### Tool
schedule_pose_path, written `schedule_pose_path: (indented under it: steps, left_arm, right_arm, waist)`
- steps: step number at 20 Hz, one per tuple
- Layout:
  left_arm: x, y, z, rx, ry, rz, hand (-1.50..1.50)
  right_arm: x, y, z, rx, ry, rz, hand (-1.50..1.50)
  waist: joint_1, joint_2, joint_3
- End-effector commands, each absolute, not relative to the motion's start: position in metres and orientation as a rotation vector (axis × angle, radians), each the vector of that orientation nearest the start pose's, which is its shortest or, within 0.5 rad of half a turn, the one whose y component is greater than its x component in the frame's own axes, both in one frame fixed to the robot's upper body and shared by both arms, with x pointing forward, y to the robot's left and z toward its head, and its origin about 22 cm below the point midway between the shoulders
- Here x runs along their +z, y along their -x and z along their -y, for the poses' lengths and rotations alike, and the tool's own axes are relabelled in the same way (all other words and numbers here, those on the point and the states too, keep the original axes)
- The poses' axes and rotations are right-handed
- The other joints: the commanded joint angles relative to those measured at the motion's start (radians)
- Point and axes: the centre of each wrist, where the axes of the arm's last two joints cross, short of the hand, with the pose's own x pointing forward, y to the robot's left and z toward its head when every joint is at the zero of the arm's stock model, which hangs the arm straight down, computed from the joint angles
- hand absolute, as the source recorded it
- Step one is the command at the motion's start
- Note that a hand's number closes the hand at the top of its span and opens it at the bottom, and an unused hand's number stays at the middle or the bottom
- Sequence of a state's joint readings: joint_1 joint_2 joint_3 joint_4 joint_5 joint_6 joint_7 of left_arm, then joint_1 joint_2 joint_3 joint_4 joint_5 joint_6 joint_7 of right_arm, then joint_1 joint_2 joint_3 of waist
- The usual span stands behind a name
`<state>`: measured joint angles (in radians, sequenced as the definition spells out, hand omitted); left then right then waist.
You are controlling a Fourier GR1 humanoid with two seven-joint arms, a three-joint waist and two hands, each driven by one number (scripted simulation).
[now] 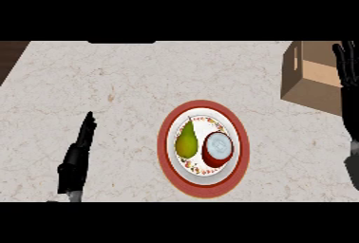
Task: Pick the can from the plate and place it in the cardboard box
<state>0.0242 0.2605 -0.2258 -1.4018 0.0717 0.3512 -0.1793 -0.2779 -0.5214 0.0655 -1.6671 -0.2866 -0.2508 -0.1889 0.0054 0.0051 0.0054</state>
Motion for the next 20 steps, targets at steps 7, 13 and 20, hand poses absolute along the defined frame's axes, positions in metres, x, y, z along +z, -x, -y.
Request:
schedule_pose_path:
  steps: [7,13,20]
  left_arm:
    - [0.023,-0.258,-0.275,-0.402,-0.282,1.718,0.00]
    - [0.047,-0.273,-0.277,-0.485,-0.178,1.728,0.00]
    - [0.062,-0.281,-0.268,-0.506,-0.138,1.730,0.00]
  right_arm:
    - [0.137,-0.252,0.327,0.252,0.805,1.738,-1.50]
    - [0.137,-0.195,0.278,0.293,0.894,1.745,-1.50]
    - [0.167,-0.152,0.244,0.635,1.002,1.588,-1.50]
  waist:
    - [-0.149,-0.031,-0.026]
    - [-0.081,-0.020,-0.012]
    - [-0.044,-0.015,-0.013]
